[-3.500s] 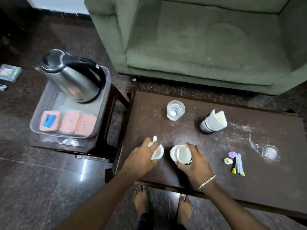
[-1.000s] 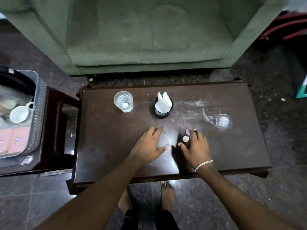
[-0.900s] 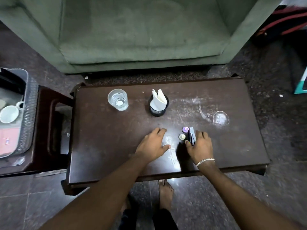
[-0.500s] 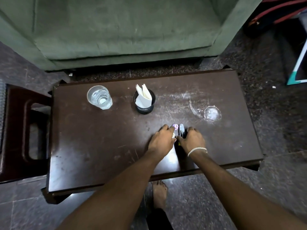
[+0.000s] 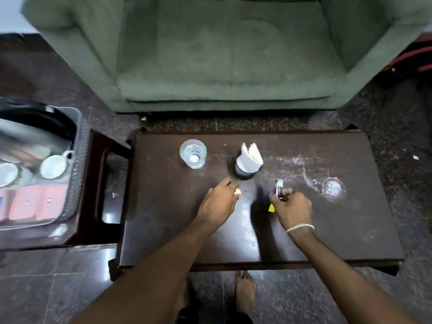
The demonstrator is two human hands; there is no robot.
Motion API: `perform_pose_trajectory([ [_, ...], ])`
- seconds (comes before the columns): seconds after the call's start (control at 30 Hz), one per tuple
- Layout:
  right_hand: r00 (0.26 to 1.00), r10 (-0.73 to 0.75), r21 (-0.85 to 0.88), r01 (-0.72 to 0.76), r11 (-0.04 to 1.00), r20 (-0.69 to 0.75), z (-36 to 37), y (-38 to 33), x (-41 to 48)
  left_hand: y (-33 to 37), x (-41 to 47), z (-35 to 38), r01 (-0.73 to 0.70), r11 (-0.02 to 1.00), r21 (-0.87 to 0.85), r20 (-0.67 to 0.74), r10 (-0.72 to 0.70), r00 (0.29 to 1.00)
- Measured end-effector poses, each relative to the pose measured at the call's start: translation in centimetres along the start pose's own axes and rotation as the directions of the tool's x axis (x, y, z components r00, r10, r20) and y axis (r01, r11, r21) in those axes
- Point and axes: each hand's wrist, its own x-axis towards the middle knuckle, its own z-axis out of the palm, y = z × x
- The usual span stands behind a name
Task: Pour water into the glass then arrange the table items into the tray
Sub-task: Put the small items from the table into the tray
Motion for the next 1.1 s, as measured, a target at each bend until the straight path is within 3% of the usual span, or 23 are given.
perform_pose_trajectory([
  [0.2, 0.967, -0.227, 0.154, 0.209, 0.966, 0.113, 4.5, -14.1, -5.9, -7.4, -5.1, -10.5, 0.055, 0.998, -0.010, -0.174, -0.056, 0.983],
  [0.53, 0.790, -0.489, 0.237, 0.429, 0.872, 0.370, 16.2, -32.8, -16.8, -25.3, -16.4, -24.3, 0.261, 0.965, 0.010, -0.351, -0.241, 0.905],
  [0.83, 0.691, -0.479, 0.077, 0.526, 0.847, 0.542, 25.4, -38.8, -23.9, -37.4, -21.5, -27.8, 0.435, 0.898, 0.058, -0.261, -0.407, 0.875],
  [1.1, 0.582, -0.550, -0.163, 0.761, 0.628, 0.599, 29.9, -39.5, -25.9, -40.2, -19.4, -25.9, 0.452, 0.890, 0.062, -0.136, -0.441, 0.887],
])
